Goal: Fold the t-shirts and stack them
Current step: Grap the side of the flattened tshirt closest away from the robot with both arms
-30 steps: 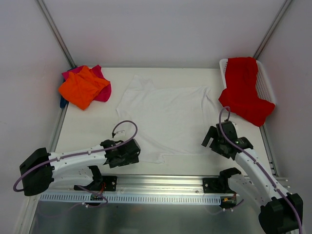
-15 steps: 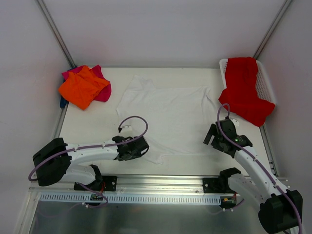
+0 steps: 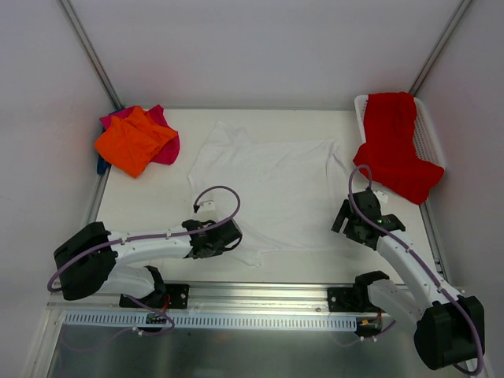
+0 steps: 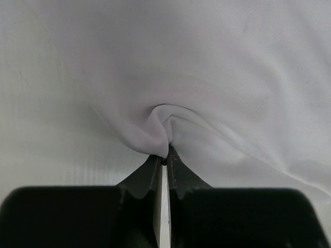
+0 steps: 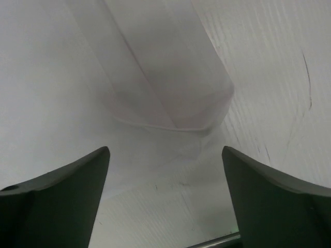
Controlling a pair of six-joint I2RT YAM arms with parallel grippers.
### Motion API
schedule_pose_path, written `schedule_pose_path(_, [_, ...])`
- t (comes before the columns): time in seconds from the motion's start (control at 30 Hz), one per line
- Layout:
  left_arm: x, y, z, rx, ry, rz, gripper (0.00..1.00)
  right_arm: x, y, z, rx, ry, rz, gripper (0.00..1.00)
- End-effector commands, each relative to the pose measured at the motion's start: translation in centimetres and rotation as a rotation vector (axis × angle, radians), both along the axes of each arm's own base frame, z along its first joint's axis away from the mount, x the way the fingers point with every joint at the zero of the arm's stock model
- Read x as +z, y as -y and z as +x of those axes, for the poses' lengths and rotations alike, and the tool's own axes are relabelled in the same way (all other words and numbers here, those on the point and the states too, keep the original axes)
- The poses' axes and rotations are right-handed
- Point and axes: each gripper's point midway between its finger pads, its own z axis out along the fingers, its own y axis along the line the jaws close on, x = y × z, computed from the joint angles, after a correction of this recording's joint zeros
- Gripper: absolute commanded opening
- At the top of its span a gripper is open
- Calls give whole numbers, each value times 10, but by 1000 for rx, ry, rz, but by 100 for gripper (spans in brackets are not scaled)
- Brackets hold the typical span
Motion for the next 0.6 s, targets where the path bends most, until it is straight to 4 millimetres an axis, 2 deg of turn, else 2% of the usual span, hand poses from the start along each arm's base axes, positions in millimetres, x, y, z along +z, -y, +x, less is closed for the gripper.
schedule_pose_path(0.0, [-4, -17, -1, 15, 10, 41, 0, 11, 14, 11, -70, 35, -30, 99])
schedule_pose_path(0.1, [-1, -25, 2, 31, 28, 28, 0, 8, 26, 10, -143, 20, -23, 99])
schedule_pose_path(0.33, [2, -44, 12, 56, 44, 25, 0, 1, 31, 9, -174, -16, -30, 99])
schedule_pose_path(0.57, [0, -43, 20, 41, 38, 19, 0, -2, 28, 7, -181, -26, -5, 87])
